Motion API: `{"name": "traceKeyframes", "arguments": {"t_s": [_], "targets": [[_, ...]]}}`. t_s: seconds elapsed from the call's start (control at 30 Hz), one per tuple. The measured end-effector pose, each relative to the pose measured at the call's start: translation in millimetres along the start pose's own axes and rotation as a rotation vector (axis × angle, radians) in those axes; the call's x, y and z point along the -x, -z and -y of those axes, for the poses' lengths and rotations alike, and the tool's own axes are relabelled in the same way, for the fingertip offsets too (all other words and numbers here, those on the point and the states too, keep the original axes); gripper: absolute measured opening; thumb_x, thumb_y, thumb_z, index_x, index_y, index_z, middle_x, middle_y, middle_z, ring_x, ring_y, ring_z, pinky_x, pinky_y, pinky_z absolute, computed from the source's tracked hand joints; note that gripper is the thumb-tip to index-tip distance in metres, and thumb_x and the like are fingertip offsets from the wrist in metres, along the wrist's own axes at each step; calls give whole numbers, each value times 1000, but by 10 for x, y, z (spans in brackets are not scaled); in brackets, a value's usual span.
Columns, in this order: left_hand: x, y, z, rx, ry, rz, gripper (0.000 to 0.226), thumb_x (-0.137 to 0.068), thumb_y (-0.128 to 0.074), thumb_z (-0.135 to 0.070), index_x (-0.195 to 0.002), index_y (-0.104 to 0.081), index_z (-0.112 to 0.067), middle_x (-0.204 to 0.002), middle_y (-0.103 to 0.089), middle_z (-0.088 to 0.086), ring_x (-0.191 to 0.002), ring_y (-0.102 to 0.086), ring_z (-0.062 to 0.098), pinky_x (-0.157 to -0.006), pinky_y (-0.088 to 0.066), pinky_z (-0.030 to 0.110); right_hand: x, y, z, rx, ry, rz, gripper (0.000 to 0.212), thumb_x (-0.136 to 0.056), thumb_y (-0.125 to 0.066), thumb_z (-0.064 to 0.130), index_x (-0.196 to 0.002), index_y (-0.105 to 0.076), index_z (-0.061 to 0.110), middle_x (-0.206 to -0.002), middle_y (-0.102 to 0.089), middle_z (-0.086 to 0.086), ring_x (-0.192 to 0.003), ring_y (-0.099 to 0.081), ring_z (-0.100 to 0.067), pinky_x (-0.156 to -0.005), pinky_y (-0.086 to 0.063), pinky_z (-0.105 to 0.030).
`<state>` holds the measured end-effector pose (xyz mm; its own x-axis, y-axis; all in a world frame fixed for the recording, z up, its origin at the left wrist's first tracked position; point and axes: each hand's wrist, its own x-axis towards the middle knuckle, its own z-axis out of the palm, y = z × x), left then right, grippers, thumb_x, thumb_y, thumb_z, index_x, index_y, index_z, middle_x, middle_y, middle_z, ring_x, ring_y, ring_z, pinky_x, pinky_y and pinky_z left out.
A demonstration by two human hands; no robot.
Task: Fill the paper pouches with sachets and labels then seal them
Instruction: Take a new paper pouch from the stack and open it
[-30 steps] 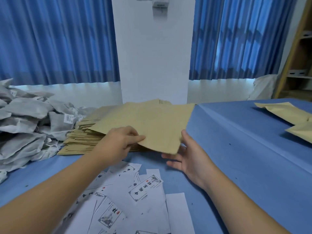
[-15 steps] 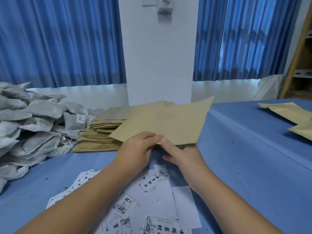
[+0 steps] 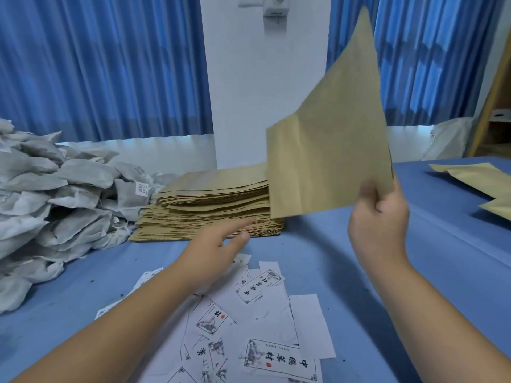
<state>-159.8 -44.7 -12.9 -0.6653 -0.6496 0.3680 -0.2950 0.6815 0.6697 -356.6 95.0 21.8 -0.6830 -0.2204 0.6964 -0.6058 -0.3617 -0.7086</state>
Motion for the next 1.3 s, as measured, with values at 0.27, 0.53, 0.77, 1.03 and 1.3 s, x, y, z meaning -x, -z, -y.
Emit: {"name": "traceKeyframes", "arguments": {"t_s": [0.27, 0.53, 0.77, 1.03, 1.3], "targets": [[7, 308, -55, 1081, 370, -173, 42, -103, -33, -41, -116, -60, -11, -109, -71, 13, -93, -71, 29, -76, -60, 39, 334, -152, 223, 309, 538, 411, 70, -77, -52, -14, -140, -43, 15, -142, -43, 2, -128, -43, -8, -104, -28, -9], [302, 717, 290, 1272, 707, -177, 57, -99, -37, -53, -118, -60, -4, -99, -69, 16, -80, -72, 33, -56, -60, 46, 577, -334, 163, 618, 423, 1093, 58, -83, -48, 4, -133, -55, 31, -147, -42, 16, -129, -44, -12, -100, -38, -29], [562, 804, 298, 876, 770, 142, 38, -87, -62, -19, -115, -58, 6, -99, -69, 28, -68, -73, 31, -43, -56, 28, 704, -367, 290, 552, 335, 1296, 46, -72, -69, 52, -113, -53, 39, -115, -46, 26, -98, -51, 0, -82, -46, -26], [558, 629, 218, 691, 590, -60, 30, -98, -51, -28, -96, -66, -2, -65, -65, 10, -55, -60, 23, -45, -53, 30, 900, -424, 399, 199, -75, 1396, 66, -45, -78, 67, -101, -52, 43, -95, -50, 24, -81, -50, 6, -69, -40, -10], [613, 631, 157, 970, 492, -6, 44, -100, -42, -37, -110, -65, -1, -96, -69, 29, -76, -69, 32, -56, -60, 40, 886, -1180, 527, 97, -293, 1197, 33, -87, -62, 43, -69, -54, 17, -57, -57, 4, -50, -53, -10, -48, -43, -21]]}}
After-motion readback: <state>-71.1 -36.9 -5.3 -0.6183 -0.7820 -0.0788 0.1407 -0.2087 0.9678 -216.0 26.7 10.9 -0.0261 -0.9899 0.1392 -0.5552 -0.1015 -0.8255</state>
